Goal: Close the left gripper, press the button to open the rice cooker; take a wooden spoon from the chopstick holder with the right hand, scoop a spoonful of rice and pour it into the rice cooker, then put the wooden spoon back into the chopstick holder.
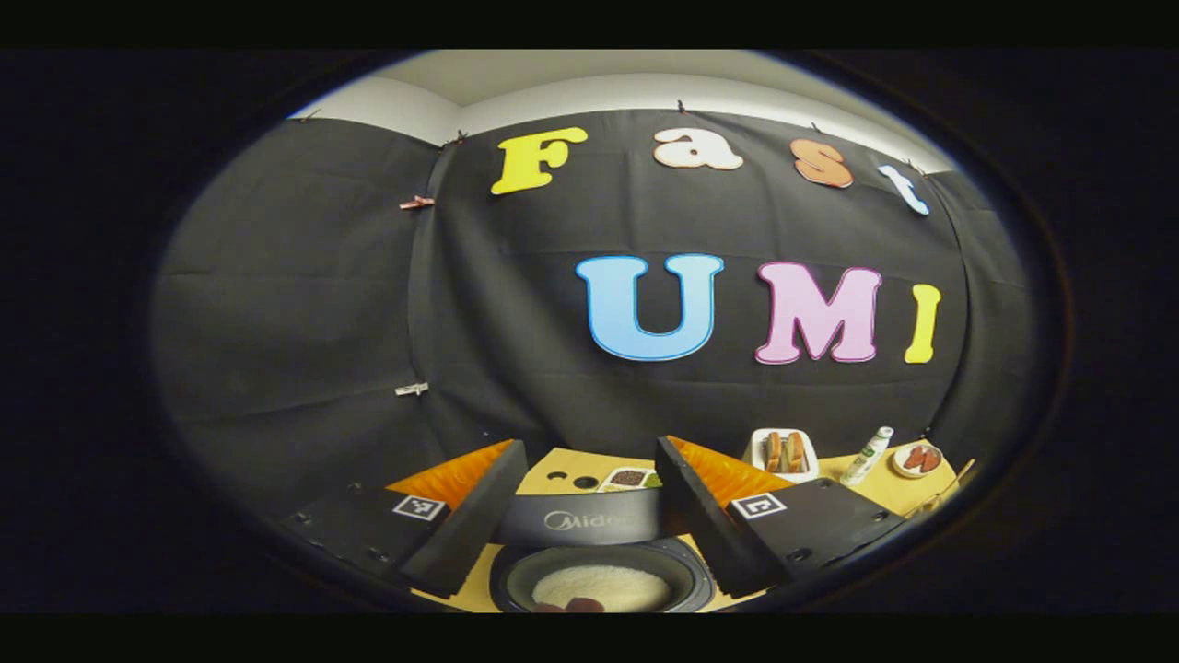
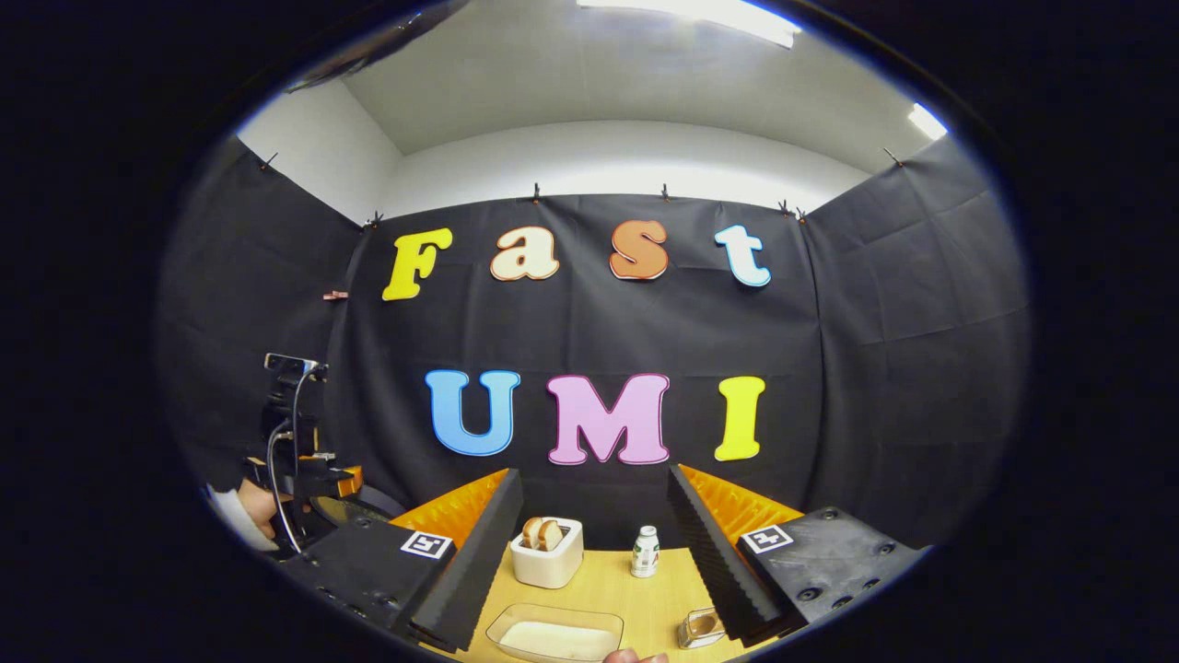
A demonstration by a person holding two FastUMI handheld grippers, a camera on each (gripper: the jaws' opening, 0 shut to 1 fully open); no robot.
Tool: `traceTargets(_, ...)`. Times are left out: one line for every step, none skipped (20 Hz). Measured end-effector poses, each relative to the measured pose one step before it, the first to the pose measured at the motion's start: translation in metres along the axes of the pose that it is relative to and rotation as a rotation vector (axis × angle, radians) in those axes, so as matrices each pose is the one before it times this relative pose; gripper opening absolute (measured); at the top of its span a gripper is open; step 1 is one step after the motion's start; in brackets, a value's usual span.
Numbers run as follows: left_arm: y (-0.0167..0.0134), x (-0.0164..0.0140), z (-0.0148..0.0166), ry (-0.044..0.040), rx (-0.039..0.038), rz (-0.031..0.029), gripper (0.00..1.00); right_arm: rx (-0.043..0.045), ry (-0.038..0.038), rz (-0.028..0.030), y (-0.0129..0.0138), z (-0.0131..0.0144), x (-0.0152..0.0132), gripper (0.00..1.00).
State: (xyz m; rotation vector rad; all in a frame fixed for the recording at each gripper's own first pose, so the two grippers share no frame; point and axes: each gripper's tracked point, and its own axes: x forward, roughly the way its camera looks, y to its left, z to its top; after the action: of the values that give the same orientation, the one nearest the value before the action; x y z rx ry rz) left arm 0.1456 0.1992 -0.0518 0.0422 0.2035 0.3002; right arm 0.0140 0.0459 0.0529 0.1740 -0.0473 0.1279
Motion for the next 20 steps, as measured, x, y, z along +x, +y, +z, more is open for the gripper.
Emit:
traceTargets(-0.00111, -0.00657, -0.00525, 0.00599, 0.00156, -0.00133, 0.97, 0.00393, 0.00283, -0.00076, -0.00106, -0.00148, 0.00281, 0.98)
traceTargets(-0.00147, -0.00693, -0.0061, 0.00829, 0.00116, -0.00126, 0.98, 0.00366, 0.0023, 0.00387, 0.00038, -0.00155, 0.00261, 0.98)
traceTargets(-0.00109, -0.00609, -0.00601, 0.00969, 0.0003, -0.00203, 0.99, -0.00059, 0.00238, 0.00351, 0.00042, -0.00128, 0.00341, 0.98)
traceTargets(-0.00185, -0.00702, -0.00639, 0.01132, -0.00388, -0.00258, 0.97, -0.00268, 0.00341, 0.00414, -0.00048, -0.00191, 0.00279, 0.98)
traceTargets(-0.00165, -0.0068, -0.00726, 0.01275, -0.00116, -0.00471, 0.99, 0.00124, 0.00234, 0.00604, 0.00079, -0.00136, 0.00318, 0.98)
traceTargets(-0.00136, -0.00615, -0.00826, 0.01252, -0.00018, -0.00394, 0.97, 0.00332, 0.00027, 0.00435, 0.00133, -0.00001, 0.00328, 0.98)
traceTargets(-0.00126, -0.00495, -0.0081, 0.01265, -0.00201, -0.00379, 0.97, 0.00393, 0.00082, 0.00689, 0.00093, -0.00071, 0.00353, 0.98)
traceTargets(-0.00126, -0.00478, -0.00781, 0.01016, -0.00226, -0.00201, 0.97, 0.00057, 0.0018, 0.00425, 0.00067, -0.00156, 0.0033, 0.98)
traceTargets(-0.00038, -0.00414, -0.00667, 0.00948, 0.00113, -0.00279, 0.98, 0.00003, 0.00179, 0.00942, 0.00183, -0.00096, 0.00286, 0.98)
traceTargets(-0.00174, -0.00304, -0.00839, 0.0107, -0.00034, -0.001, 0.98, -0.0021, 0.00327, 0.0058, 0.00048, -0.00188, 0.00254, 0.98)
traceTargets(-0.00186, -0.00179, -0.01114, 0.02355, -0.00418, -0.00155, 0.97, -0.00058, 0.00404, 0.008, 0.00107, -0.00205, 0.00161, 0.98)
traceTargets(-0.00097, 0.0, -0.01262, 0.02763, -0.00825, 0.00113, 0.98, -0.00083, 0.00354, 0.00678, 0.0021, -0.0017, 0.00387, 0.98)
traceTargets(-0.00025, 0.00089, -0.01156, 0.02538, -0.00782, 0.00406, 0.98, -0.00109, 0.00138, 0.00582, 0.00113, -0.00145, 0.00306, 0.98)
traceTargets(-0.00089, 0.00114, -0.0126, 0.02698, -0.00398, 0.00496, 0.98, -0.00308, 0.00127, 0.0069, 0.00142, -0.00116, 0.00191, 0.98)
traceTargets(-0.00084, 0.0027, -0.01246, 0.02502, -0.0033, 0.00421, 0.98, -0.00224, 0.00172, 0.00592, 0.00079, -0.0011, 0.00215, 0.98)
traceTargets(-0.00058, 0.00166, -0.00976, 0.01484, -0.00067, 0.00368, 0.98, -0.00346, 0.00232, 0.00585, 0.00049, -0.00185, 0.0019, 0.98)
traceTargets(-0.00078, 0.00034, -0.00602, -0.00015, 0.00383, 0.00149, 0.98, -0.00415, 0.00386, 0.00362, 0.00015, -0.00146, 0.00185, 0.98)
traceTargets(-0.0008, 0.00003, -0.00497, -0.00704, 0.00795, 0.00202, 0.98, -0.00343, 0.00198, 0.00147, -0.00115, -0.00205, 0.00078, 0.98)
traceTargets(-0.00033, 0.0008, -0.00345, -0.00909, 0.00398, 0.00148, 0.98, 0.00024, 0.00306, 0.00091, -0.00128, -0.00189, 0.0016, 0.98)
traceTargets(0.00077, 0.00023, -0.00411, -0.00491, -0.00342, 0.00321, 0.98, 0.00381, 0.0051, -0.00054, -0.00103, -0.00269, 0.00126, 0.98)
